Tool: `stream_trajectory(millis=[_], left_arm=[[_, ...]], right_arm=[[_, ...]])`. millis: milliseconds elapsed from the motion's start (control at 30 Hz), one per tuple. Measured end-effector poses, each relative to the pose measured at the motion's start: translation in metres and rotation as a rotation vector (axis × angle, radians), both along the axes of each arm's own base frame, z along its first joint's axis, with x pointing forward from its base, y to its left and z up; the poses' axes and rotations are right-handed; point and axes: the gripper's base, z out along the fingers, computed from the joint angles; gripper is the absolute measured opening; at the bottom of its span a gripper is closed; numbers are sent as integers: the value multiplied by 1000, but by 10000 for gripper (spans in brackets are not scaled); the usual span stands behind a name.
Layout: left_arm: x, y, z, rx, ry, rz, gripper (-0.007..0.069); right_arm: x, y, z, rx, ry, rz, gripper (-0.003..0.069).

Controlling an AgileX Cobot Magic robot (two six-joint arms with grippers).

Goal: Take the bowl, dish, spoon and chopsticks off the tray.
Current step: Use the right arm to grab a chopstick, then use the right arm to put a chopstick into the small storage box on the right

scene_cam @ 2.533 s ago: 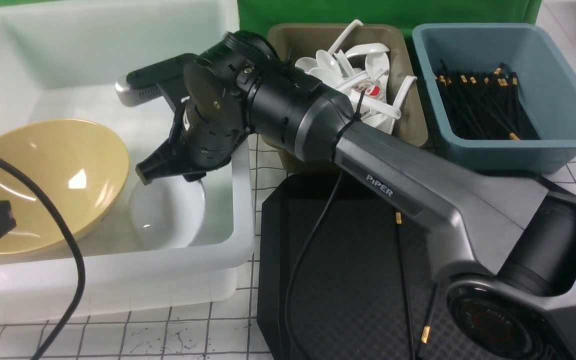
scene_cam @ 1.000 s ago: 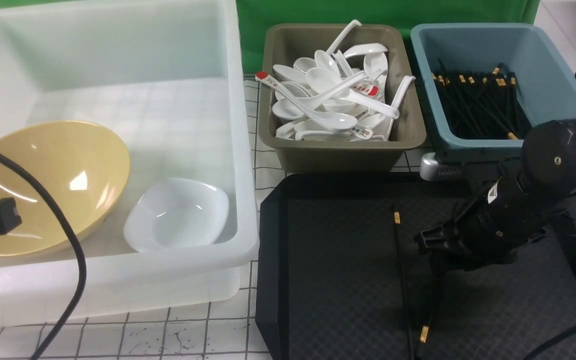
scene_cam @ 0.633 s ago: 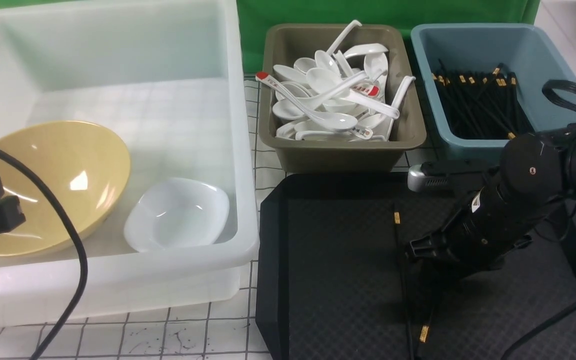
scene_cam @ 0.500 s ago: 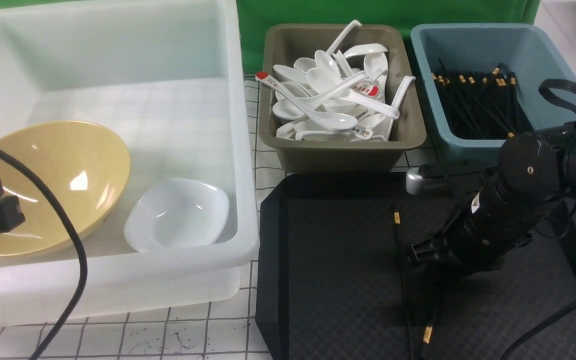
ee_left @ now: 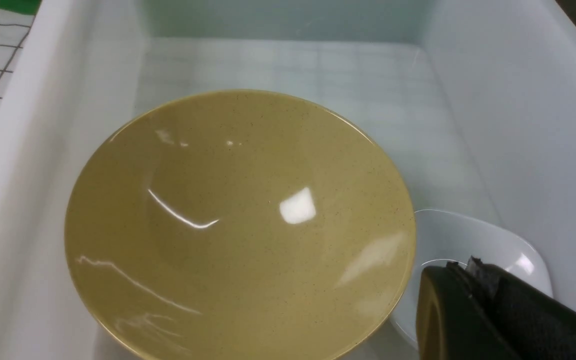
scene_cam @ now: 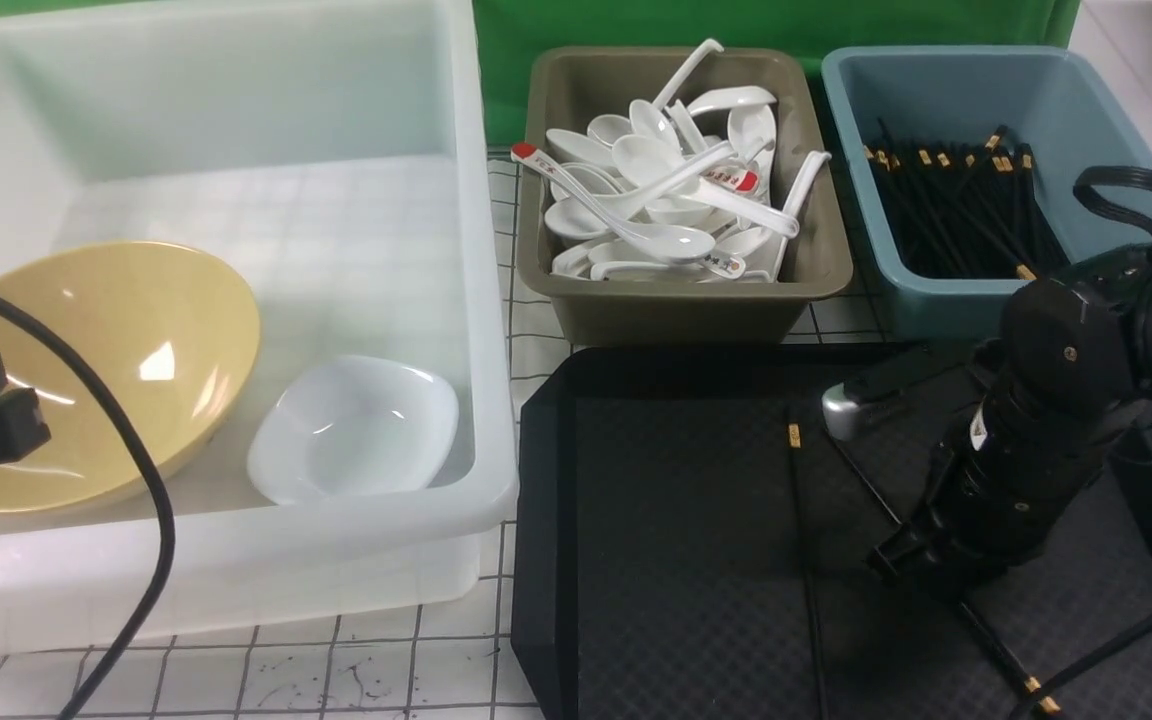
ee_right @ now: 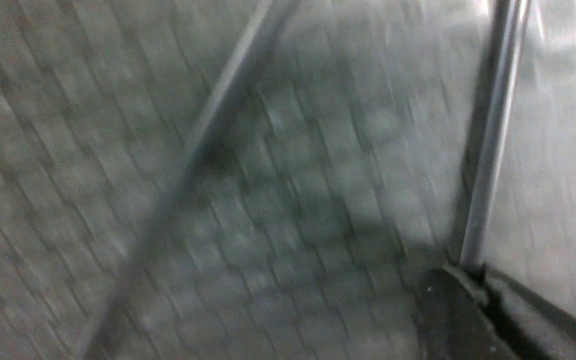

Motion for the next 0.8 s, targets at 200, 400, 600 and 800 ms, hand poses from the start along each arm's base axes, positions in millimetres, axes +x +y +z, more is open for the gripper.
stream_trajectory(millis=[200,400,600,800], left_arm=[[0,0,0,1,0,0,-6],[1,0,1,4,-18,2,-6],[1,0,2,-6,-27,3,-6],[2,0,3,-8,-36,4,-6]], right_arm=[[-21,-9,63,60,-165,1,74],[-25,-24,145,136,-590,20,74],[41,-48,196,167,-914,-97,74],[143,-69,163,87,-810,-196,74]])
